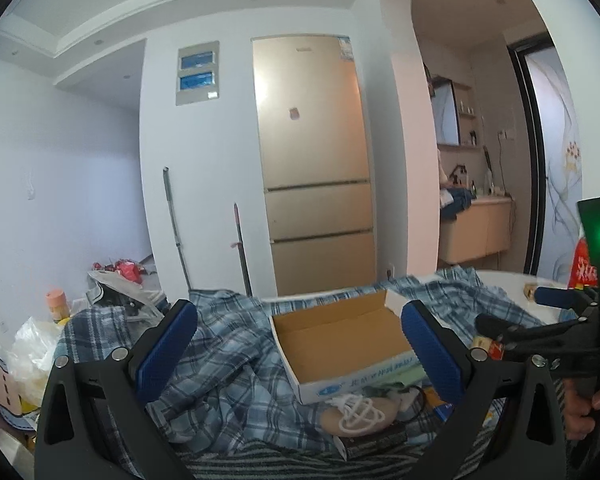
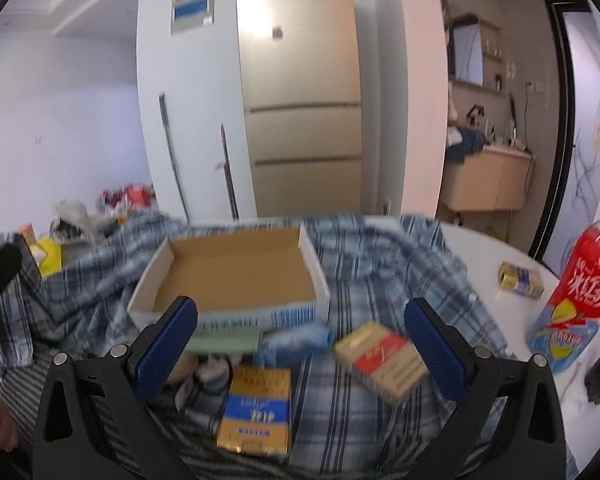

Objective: Organize soft objects
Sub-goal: 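Grasp the gold-and-blue cigarette box with the right gripper while the left grasps the white cable coil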

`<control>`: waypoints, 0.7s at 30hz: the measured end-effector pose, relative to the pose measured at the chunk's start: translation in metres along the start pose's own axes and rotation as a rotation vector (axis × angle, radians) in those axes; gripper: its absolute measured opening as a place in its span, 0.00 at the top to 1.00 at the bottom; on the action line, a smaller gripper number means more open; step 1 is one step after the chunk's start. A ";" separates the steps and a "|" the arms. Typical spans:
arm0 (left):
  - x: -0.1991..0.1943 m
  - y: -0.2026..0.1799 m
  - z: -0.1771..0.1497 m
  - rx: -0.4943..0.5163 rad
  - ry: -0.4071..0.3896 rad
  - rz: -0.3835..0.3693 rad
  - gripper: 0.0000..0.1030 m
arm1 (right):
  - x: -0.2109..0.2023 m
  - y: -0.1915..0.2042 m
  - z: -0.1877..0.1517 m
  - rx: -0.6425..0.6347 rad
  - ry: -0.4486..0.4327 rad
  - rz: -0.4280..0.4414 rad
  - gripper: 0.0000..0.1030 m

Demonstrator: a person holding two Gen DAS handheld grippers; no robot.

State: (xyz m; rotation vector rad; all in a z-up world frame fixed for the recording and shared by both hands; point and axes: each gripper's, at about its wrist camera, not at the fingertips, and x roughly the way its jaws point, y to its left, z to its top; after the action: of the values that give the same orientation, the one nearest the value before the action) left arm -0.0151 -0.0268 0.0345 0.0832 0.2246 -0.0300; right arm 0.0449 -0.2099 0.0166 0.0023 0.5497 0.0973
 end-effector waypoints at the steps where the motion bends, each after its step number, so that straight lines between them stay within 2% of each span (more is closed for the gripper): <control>1: 0.002 -0.002 -0.001 0.000 0.013 -0.004 0.00 | 0.002 0.001 -0.003 -0.007 0.017 0.002 0.00; 4: 0.009 -0.007 -0.004 -0.011 0.051 -0.014 0.00 | 0.013 0.007 -0.012 -0.025 0.077 0.013 0.02; 5: 0.012 -0.008 -0.006 -0.017 0.066 -0.017 0.00 | 0.018 0.009 -0.015 -0.033 0.103 0.015 0.06; 6: 0.014 -0.009 -0.008 -0.023 0.079 -0.019 0.00 | 0.024 0.011 -0.018 -0.041 0.135 0.019 0.10; 11: 0.029 -0.007 -0.019 -0.050 0.135 -0.019 0.00 | 0.059 0.012 -0.038 -0.005 0.314 0.057 0.13; 15: 0.048 0.004 -0.030 -0.123 0.206 -0.006 0.00 | 0.080 0.016 -0.053 -0.012 0.418 0.067 0.21; 20: 0.059 0.011 -0.040 -0.137 0.248 -0.005 0.01 | 0.079 0.022 -0.059 -0.041 0.415 0.056 0.21; 21: 0.060 0.011 -0.042 -0.137 0.255 -0.013 0.01 | 0.080 0.024 -0.061 -0.049 0.422 0.057 0.26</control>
State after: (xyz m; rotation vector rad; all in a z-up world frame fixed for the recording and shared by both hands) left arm 0.0342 -0.0135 -0.0183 -0.0518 0.4817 -0.0168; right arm 0.0787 -0.1802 -0.0763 -0.0518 0.9691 0.1688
